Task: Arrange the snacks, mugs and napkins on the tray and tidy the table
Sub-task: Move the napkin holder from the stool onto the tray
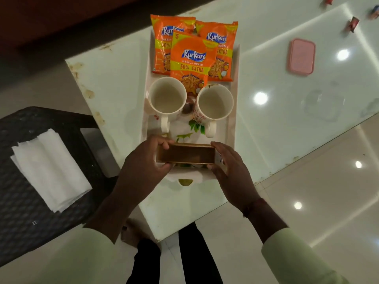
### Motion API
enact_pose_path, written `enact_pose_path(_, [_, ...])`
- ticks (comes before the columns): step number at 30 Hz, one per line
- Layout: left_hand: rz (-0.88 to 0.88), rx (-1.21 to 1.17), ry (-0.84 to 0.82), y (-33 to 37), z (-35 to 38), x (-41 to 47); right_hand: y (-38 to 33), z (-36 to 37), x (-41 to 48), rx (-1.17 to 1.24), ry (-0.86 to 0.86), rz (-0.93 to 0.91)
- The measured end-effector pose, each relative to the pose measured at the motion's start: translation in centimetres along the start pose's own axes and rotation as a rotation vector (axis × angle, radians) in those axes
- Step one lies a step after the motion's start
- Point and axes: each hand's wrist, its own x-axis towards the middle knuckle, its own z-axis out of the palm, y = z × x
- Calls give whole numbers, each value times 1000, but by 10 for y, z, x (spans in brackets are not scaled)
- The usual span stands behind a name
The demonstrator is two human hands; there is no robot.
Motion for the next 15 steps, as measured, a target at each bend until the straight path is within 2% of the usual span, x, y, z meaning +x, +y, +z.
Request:
enact_pose_path(4, [-7,6,38,-5,5,-3,-1,2,2,-55,-7,13])
enact_pose_path(7, [-2,40,58,-5,2,-9,-3,-1,-3,-5,7,59])
enact_pose_path(10, [-19,45,152,-3,-17,-25,-22,-4,-23,114,182,131])
enact_pose_path(12, [-57,41,242,-3,-36,-40,-44,-2,-38,126,316,110])
enact_pose_path(15, [-140,36,393,-9,-71,-64,-89,7,-57,187,391,37])
